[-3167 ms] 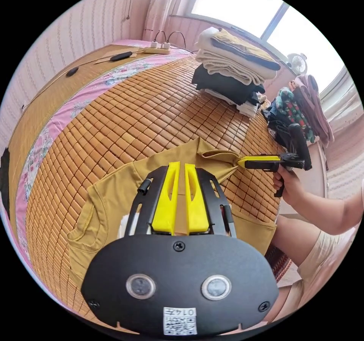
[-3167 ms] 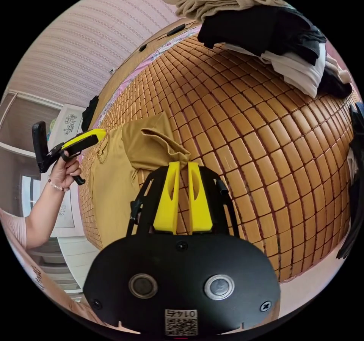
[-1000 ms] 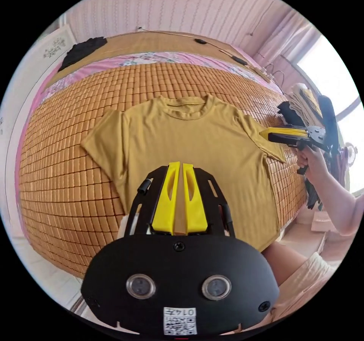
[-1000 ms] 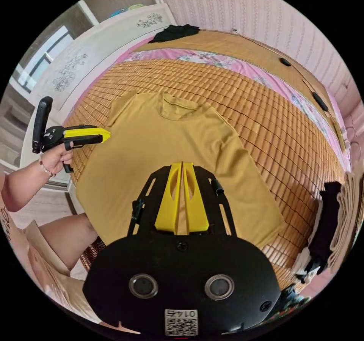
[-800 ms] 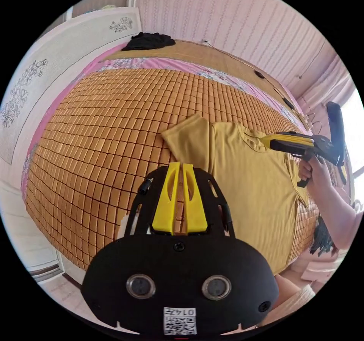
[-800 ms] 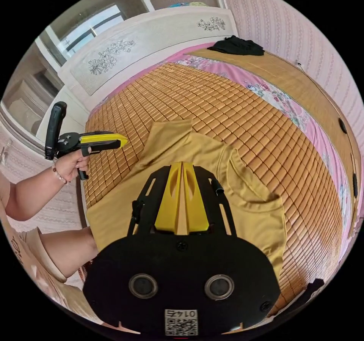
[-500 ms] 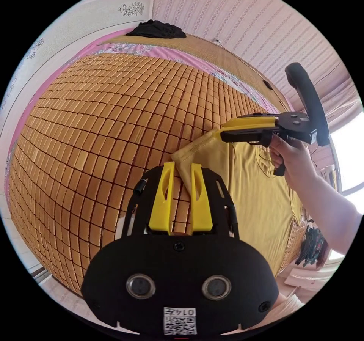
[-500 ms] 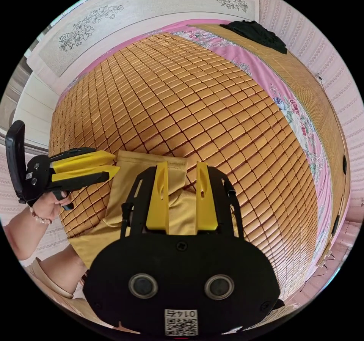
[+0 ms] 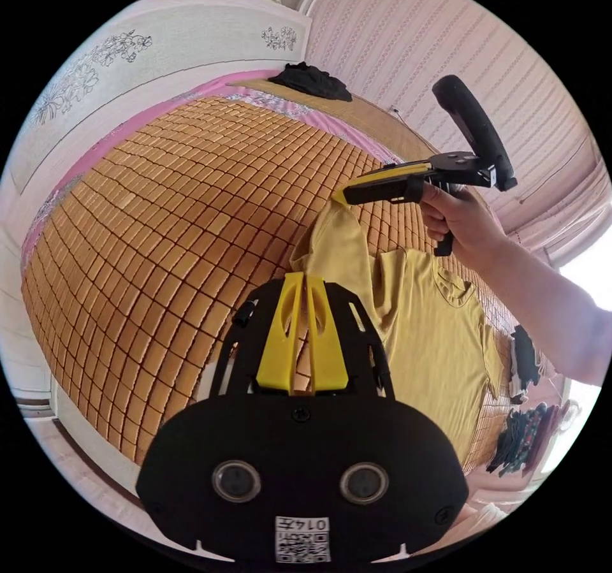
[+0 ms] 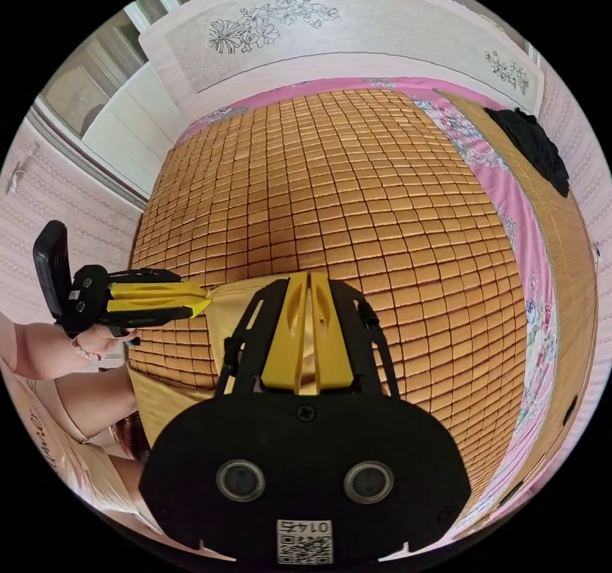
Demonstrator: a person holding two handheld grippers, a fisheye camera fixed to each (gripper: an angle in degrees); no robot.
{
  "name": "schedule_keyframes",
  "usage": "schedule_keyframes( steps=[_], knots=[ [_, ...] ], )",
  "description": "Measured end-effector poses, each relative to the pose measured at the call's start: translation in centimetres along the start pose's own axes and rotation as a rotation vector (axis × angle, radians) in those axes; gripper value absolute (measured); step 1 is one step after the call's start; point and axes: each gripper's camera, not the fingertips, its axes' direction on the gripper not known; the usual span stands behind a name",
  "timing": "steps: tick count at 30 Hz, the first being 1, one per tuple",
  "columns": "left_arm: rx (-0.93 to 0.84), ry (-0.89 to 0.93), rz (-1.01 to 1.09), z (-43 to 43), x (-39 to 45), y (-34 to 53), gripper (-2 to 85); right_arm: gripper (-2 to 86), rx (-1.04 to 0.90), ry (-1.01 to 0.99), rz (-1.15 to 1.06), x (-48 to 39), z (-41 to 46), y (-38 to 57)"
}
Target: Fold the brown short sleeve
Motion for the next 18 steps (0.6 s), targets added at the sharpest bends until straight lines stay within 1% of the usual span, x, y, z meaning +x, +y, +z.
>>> schedule_keyframes(
  steps=[4, 8, 10, 14, 17, 18],
  knots=[
    [0.009, -0.03, -0.123, -0.6, -3.2, 2.5, -1.0, -0.1, -0.039, 0.029, -0.128, -4.2, 3.0, -4.2],
    [-0.03, -0.015, -0.219, -0.1, -5.6, 3.6, -1.0, 0.8, -0.067, 0.078, -0.131, -6.2, 5.3, -5.7],
    [-0.041, -0.003, -0.231, -0.5, -6.6, 3.7, -0.9, 3.9, -0.017, 0.065, -0.092, -6.0, 4.4, -5.7],
    [-0.052, -0.012, -0.201, -2.0, -7.8, 3.7, -0.7, 4.9, 0.071, 0.06, 0.008, -3.9, 0.8, -3.1],
    [-0.055, -0.055, -0.157, -3.6, -8.9, 3.1, -0.6, 3.8, 0.038, 0.139, 0.12, -1.5, -0.8, 1.2],
    [-0.037, -0.056, -0.13, -4.1, -9.2, 2.5, -0.5, 2.0, 0.002, 0.176, 0.171, -0.6, -1.0, 3.0]
  ],
)
